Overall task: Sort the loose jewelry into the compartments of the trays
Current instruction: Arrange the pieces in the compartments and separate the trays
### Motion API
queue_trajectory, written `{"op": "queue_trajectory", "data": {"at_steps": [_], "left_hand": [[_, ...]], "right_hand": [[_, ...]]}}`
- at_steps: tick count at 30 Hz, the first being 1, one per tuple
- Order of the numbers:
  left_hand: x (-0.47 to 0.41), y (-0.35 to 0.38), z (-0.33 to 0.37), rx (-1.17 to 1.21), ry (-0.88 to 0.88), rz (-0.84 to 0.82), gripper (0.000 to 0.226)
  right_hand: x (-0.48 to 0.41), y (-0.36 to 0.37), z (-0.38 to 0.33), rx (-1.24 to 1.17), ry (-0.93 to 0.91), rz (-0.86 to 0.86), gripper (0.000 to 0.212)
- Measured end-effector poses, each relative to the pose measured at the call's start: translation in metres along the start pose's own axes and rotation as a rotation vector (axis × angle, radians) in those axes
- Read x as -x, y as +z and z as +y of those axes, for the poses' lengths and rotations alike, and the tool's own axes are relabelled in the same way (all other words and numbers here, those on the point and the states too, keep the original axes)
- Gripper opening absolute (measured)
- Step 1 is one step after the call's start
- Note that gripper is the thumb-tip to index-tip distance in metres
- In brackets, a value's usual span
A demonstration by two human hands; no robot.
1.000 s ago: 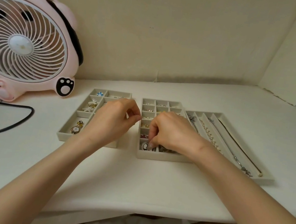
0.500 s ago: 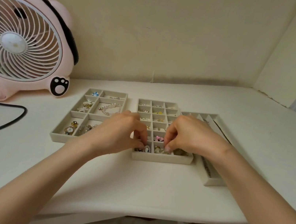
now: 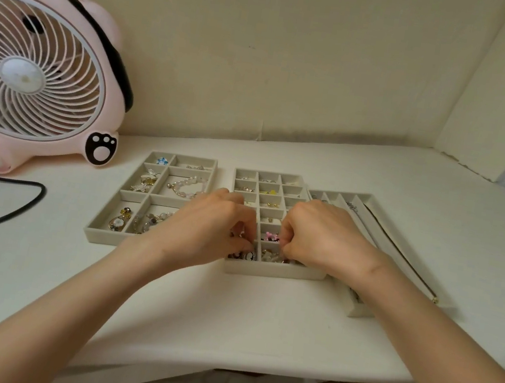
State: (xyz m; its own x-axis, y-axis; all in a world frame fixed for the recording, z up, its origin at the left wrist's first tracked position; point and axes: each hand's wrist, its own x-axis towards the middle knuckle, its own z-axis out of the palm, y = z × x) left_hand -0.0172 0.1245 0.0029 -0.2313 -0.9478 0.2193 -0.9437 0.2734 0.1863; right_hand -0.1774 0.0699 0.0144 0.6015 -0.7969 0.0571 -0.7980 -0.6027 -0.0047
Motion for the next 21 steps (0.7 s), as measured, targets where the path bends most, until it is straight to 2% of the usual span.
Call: {"op": "queue_trajectory", "data": {"at_steps": [8, 14, 17, 21], "left_hand": [[-0.009, 0.006, 0.010, 0.027, 0.043, 0.026, 0.012], [-0.010, 0.005, 0.009, 0.048, 0.043, 0.010, 0.017], [-0.009, 0.006, 0.009, 0.069, 0.053, -0.022, 0.026], [-0.009, 0.006, 0.010, 0.073, 0.055, -0.040, 0.032]], "right_hand": [[0.001, 0.001, -0.004, 0.053, -0.048, 0.067, 0.019], [0.009, -0.013, 0.008, -0.117, -0.047, 0.019, 0.019], [0.011, -0.018, 0.016, -0.210, -0.072, -0.013, 0.026], [0.013, -0.012, 0.017, -0.218, -0.118, -0.062, 0.034]]}}
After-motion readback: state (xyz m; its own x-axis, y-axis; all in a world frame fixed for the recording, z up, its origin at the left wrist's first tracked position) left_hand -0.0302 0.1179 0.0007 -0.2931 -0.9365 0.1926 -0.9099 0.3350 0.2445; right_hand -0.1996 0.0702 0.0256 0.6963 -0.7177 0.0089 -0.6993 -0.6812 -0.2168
